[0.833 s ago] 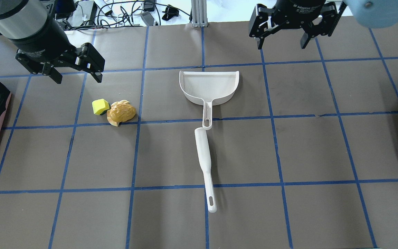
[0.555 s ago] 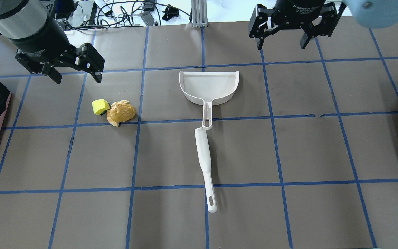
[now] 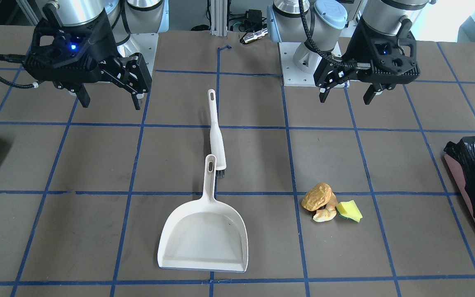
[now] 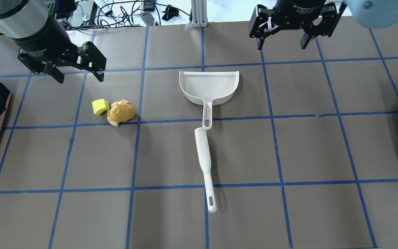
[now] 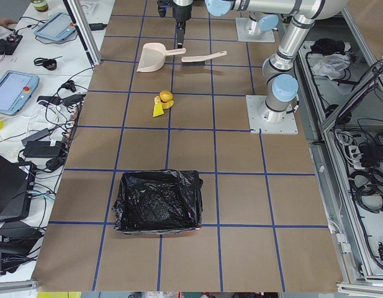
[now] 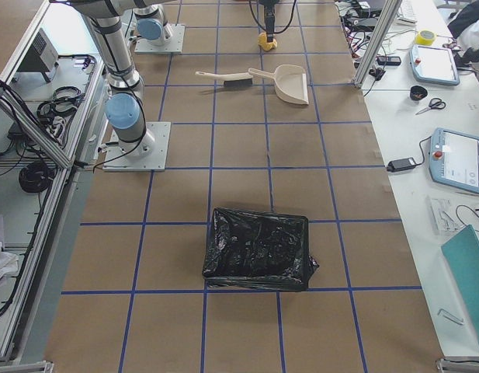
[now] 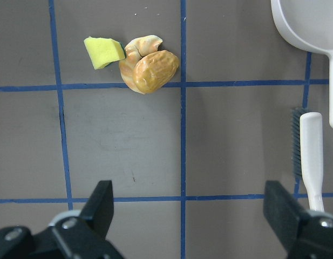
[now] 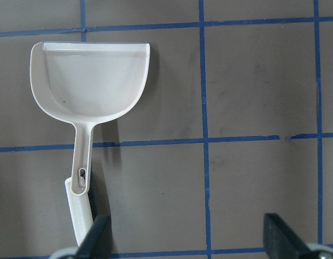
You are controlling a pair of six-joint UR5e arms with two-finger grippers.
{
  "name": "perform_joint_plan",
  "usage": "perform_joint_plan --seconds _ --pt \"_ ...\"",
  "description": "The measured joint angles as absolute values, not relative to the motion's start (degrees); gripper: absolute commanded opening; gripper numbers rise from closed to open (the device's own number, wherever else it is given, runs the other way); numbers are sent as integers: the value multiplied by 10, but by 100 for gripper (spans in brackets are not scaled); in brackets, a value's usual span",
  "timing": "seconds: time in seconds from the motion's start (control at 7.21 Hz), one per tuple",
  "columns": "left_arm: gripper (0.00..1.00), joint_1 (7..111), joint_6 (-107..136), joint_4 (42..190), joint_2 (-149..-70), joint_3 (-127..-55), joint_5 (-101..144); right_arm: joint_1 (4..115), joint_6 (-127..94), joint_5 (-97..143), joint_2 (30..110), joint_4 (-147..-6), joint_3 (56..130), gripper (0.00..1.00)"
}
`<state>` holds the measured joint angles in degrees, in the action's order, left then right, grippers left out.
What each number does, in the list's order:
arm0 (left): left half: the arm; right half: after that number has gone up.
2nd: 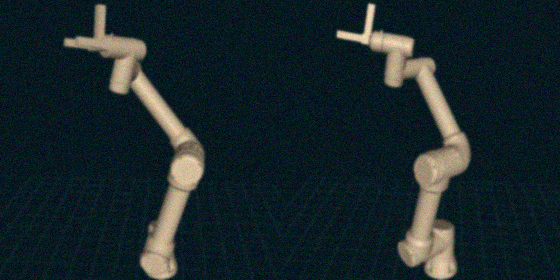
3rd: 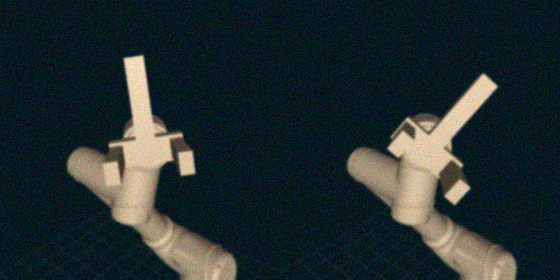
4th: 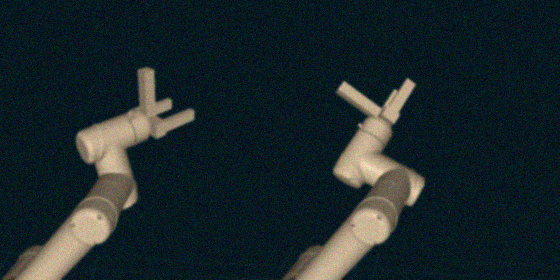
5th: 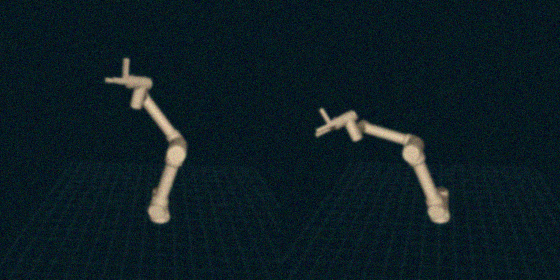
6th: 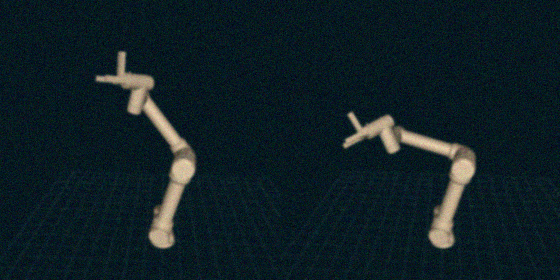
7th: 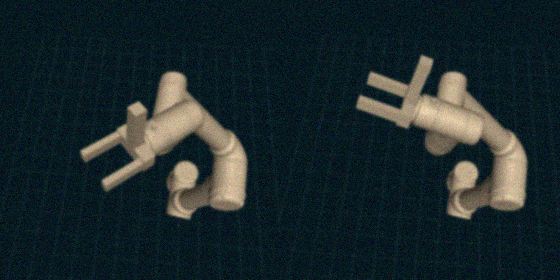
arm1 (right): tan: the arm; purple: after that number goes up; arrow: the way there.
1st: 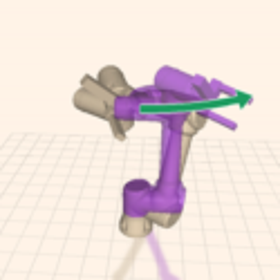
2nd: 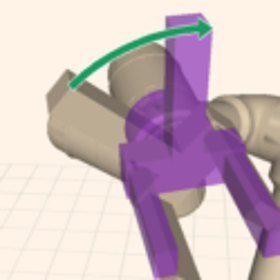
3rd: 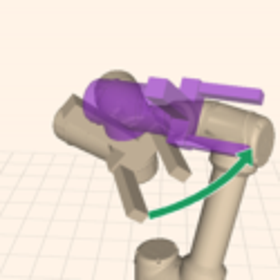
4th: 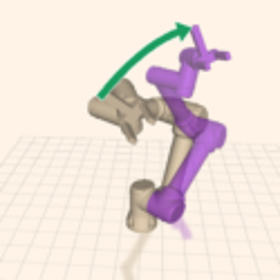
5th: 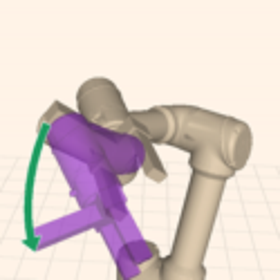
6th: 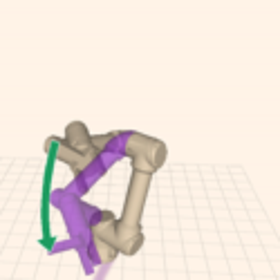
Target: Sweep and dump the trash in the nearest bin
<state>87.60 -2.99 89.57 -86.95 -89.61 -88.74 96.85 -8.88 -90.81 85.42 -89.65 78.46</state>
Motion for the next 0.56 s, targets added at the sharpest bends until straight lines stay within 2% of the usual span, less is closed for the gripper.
perform_joint_plan --seconds 0.56 --pt "100 876 -34 893 -869 -899 -880 969 -89 -912 853 -896 786 100"
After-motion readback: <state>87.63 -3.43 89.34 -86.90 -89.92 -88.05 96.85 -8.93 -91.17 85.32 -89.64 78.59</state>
